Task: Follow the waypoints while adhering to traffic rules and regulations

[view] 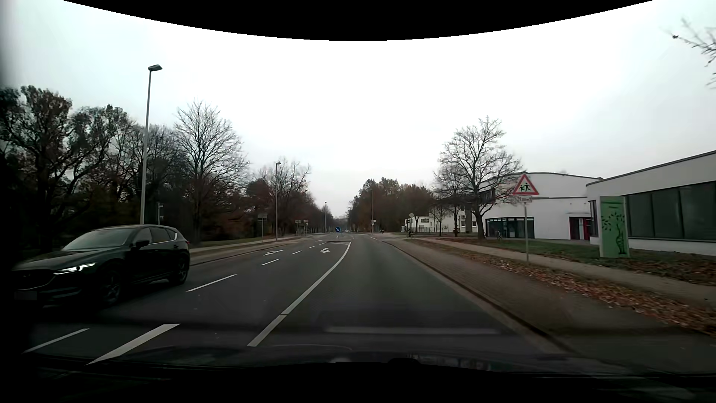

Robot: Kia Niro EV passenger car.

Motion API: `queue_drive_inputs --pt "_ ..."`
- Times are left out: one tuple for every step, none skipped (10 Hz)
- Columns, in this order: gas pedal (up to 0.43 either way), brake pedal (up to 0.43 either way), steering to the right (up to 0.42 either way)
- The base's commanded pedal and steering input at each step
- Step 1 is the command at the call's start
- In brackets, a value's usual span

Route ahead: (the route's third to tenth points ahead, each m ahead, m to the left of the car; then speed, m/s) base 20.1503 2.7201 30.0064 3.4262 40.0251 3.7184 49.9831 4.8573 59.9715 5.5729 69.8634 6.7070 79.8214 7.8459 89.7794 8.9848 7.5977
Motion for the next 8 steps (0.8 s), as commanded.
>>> queue_drive_inputs --pt "0.370 0.000 -0.003" --pt "0.370 0.000 -0.003" --pt "0.370 0.000 -0.003" --pt "0.370 0.000 -0.003" --pt "0.370 0.000 -0.003" --pt "0.370 0.000 -0.003" --pt "0.370 0.000 -0.003" --pt "0.370 0.000 -0.003"
